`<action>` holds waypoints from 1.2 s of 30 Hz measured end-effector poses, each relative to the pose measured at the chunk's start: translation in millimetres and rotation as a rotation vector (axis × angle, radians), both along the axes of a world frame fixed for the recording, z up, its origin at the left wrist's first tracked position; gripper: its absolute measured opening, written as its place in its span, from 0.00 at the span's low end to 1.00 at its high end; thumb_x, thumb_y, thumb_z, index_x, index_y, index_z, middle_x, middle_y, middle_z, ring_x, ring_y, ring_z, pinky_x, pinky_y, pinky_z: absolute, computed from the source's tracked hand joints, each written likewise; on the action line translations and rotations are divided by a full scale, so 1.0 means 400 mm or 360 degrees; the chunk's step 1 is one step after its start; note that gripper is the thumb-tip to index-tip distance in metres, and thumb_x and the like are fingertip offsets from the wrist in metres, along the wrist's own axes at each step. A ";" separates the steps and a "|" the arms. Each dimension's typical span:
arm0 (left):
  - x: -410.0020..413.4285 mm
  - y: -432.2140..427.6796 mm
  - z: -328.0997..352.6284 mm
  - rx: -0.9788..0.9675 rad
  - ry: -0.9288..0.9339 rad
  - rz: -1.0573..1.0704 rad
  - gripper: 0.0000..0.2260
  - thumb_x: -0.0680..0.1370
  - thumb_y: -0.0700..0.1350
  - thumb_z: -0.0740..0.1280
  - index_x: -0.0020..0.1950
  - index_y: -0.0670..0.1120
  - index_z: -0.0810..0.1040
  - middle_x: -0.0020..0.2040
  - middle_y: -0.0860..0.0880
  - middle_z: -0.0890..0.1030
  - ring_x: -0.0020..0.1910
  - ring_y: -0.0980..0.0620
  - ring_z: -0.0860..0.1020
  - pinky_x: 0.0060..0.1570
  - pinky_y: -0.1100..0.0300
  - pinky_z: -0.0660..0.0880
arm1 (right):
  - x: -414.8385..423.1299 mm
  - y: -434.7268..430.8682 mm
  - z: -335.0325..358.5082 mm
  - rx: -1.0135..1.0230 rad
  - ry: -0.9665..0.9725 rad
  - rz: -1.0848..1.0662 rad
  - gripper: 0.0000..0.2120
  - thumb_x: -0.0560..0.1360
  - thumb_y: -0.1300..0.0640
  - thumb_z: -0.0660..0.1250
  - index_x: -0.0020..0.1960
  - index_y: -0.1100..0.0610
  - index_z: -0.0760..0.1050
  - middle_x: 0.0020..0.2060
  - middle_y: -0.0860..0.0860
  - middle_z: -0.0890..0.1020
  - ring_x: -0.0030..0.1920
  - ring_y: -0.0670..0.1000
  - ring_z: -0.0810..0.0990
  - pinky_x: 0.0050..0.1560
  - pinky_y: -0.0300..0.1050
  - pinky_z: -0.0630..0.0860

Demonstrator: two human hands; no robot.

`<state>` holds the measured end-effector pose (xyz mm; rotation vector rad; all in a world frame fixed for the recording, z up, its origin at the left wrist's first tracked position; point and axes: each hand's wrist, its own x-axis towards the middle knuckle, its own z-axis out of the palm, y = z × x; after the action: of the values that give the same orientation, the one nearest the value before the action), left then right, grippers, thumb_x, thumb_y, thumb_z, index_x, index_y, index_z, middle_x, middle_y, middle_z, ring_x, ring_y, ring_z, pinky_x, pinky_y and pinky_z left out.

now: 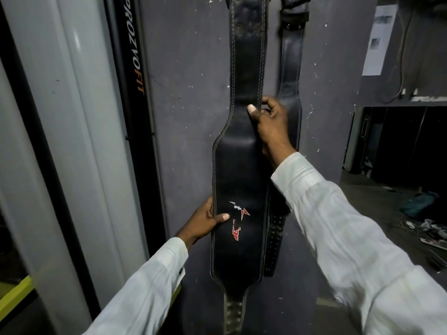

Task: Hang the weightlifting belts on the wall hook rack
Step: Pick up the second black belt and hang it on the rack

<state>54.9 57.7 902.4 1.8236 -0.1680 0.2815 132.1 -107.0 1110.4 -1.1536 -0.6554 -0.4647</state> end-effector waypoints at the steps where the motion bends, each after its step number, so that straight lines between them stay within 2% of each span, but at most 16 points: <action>1: -0.004 0.010 -0.012 0.0061 0.0113 -0.0061 0.23 0.78 0.37 0.69 0.71 0.50 0.69 0.64 0.52 0.80 0.64 0.52 0.78 0.65 0.54 0.75 | -0.002 -0.002 0.002 -0.0009 0.0009 0.0010 0.08 0.75 0.68 0.69 0.49 0.56 0.76 0.38 0.52 0.83 0.36 0.45 0.81 0.41 0.41 0.80; 3: -0.010 0.018 -0.009 0.0019 0.0225 -0.0121 0.20 0.79 0.39 0.68 0.71 0.47 0.71 0.63 0.48 0.81 0.66 0.45 0.78 0.65 0.50 0.75 | -0.007 -0.008 0.011 -0.0035 0.0030 0.0033 0.09 0.76 0.67 0.69 0.48 0.53 0.76 0.38 0.52 0.83 0.37 0.47 0.81 0.41 0.42 0.79; 4: -0.012 0.011 0.015 -0.0078 0.0159 -0.0119 0.18 0.80 0.41 0.67 0.69 0.45 0.73 0.62 0.47 0.82 0.65 0.45 0.78 0.65 0.49 0.75 | -0.012 -0.010 0.012 -0.0048 0.0038 0.0063 0.09 0.76 0.66 0.69 0.47 0.53 0.76 0.39 0.52 0.83 0.38 0.48 0.81 0.42 0.43 0.80; 7: 0.000 -0.038 0.197 -0.0336 -0.0230 0.0043 0.17 0.80 0.48 0.66 0.68 0.44 0.75 0.62 0.47 0.83 0.63 0.48 0.80 0.65 0.51 0.75 | -0.033 -0.016 -0.003 -0.0063 0.0021 0.0173 0.08 0.77 0.67 0.68 0.48 0.54 0.75 0.40 0.53 0.83 0.39 0.49 0.82 0.44 0.44 0.81; 9: 0.020 -0.063 0.340 -0.0392 -0.0499 0.0165 0.18 0.81 0.49 0.65 0.69 0.43 0.74 0.64 0.45 0.81 0.64 0.48 0.79 0.66 0.51 0.74 | -0.047 -0.014 -0.028 -0.0074 0.0033 0.0232 0.07 0.77 0.67 0.67 0.49 0.55 0.76 0.40 0.54 0.83 0.39 0.48 0.82 0.43 0.44 0.81; 11: 0.026 -0.083 0.467 -0.0374 -0.0706 0.0204 0.18 0.82 0.48 0.64 0.68 0.41 0.74 0.64 0.42 0.80 0.63 0.47 0.79 0.65 0.51 0.75 | -0.055 -0.008 -0.068 -0.0095 0.0084 0.0295 0.07 0.77 0.67 0.67 0.50 0.56 0.76 0.41 0.55 0.83 0.39 0.49 0.83 0.42 0.43 0.81; 14: 0.047 -0.098 0.563 -0.0255 -0.0925 0.0309 0.14 0.79 0.42 0.67 0.64 0.42 0.77 0.58 0.46 0.83 0.55 0.51 0.82 0.60 0.52 0.79 | -0.065 -0.008 -0.128 -0.0300 0.0215 0.0409 0.07 0.78 0.66 0.67 0.54 0.58 0.75 0.43 0.58 0.82 0.43 0.54 0.82 0.45 0.46 0.82; 16: 0.060 -0.099 0.564 -0.0166 -0.0924 0.0452 0.15 0.76 0.44 0.69 0.62 0.46 0.79 0.56 0.49 0.85 0.55 0.50 0.83 0.60 0.46 0.79 | -0.067 -0.023 -0.133 -0.0468 0.0264 0.0424 0.07 0.78 0.66 0.67 0.55 0.60 0.76 0.44 0.59 0.81 0.44 0.54 0.82 0.45 0.46 0.82; 18: 0.072 -0.097 0.527 -0.0178 -0.0864 0.0445 0.15 0.75 0.44 0.69 0.61 0.47 0.80 0.55 0.49 0.85 0.55 0.49 0.83 0.60 0.44 0.78 | -0.062 -0.045 -0.086 -0.0473 0.0271 0.0392 0.04 0.78 0.65 0.67 0.50 0.58 0.76 0.41 0.54 0.80 0.41 0.49 0.81 0.42 0.42 0.81; 21: 0.076 -0.113 0.459 -0.0146 -0.0719 0.0196 0.15 0.77 0.39 0.68 0.64 0.44 0.78 0.58 0.46 0.84 0.57 0.48 0.82 0.62 0.47 0.78 | -0.055 -0.079 0.017 -0.0471 0.0175 0.0285 0.06 0.79 0.66 0.65 0.47 0.56 0.74 0.36 0.50 0.78 0.32 0.40 0.80 0.33 0.35 0.79; 23: 0.080 -0.120 0.428 -0.0067 -0.0630 0.0078 0.15 0.78 0.45 0.67 0.65 0.47 0.77 0.59 0.47 0.83 0.59 0.47 0.81 0.61 0.46 0.78 | -0.048 -0.086 0.050 -0.0592 0.0074 0.0173 0.06 0.79 0.68 0.65 0.48 0.58 0.74 0.34 0.49 0.78 0.29 0.38 0.79 0.28 0.33 0.75; 25: 0.089 -0.113 0.436 -0.0134 -0.0552 0.0161 0.13 0.79 0.52 0.64 0.61 0.49 0.75 0.57 0.46 0.83 0.59 0.44 0.81 0.60 0.43 0.78 | -0.036 -0.084 0.044 -0.0647 0.0062 0.0106 0.08 0.77 0.70 0.66 0.48 0.58 0.74 0.30 0.45 0.80 0.29 0.38 0.79 0.28 0.33 0.75; 27: 0.095 -0.091 0.474 -0.0244 -0.0546 0.0319 0.09 0.80 0.54 0.62 0.56 0.51 0.73 0.55 0.45 0.82 0.57 0.44 0.81 0.59 0.42 0.78 | -0.022 -0.068 0.017 -0.0663 0.0030 0.0033 0.09 0.77 0.70 0.67 0.49 0.56 0.74 0.30 0.44 0.81 0.31 0.38 0.79 0.30 0.34 0.75; 30: 0.111 -0.060 0.530 -0.0262 -0.0597 0.0421 0.06 0.78 0.53 0.63 0.51 0.53 0.75 0.52 0.45 0.83 0.53 0.45 0.82 0.58 0.41 0.79 | -0.011 -0.041 -0.013 -0.0729 0.0025 0.0057 0.14 0.75 0.68 0.68 0.53 0.52 0.73 0.40 0.51 0.82 0.39 0.46 0.82 0.36 0.42 0.77; 33: 0.138 -0.036 0.554 -0.0364 -0.0569 0.0405 0.12 0.78 0.43 0.66 0.61 0.48 0.75 0.55 0.46 0.83 0.55 0.47 0.82 0.60 0.43 0.78 | -0.008 -0.016 -0.015 -0.0800 -0.0020 0.0008 0.23 0.74 0.67 0.69 0.60 0.46 0.67 0.43 0.52 0.84 0.42 0.52 0.84 0.40 0.48 0.80; 36: 0.154 -0.029 0.562 -0.0544 -0.0674 0.0396 0.22 0.77 0.36 0.67 0.70 0.45 0.69 0.62 0.44 0.80 0.60 0.48 0.80 0.64 0.48 0.76 | -0.002 -0.002 -0.008 -0.0825 -0.0107 -0.0077 0.32 0.75 0.70 0.68 0.68 0.45 0.61 0.38 0.46 0.84 0.37 0.42 0.82 0.35 0.39 0.77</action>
<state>116.6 45.9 1127.0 1.4257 -0.1745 0.8231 131.2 -107.7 1107.2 -1.6507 -0.8363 -0.3848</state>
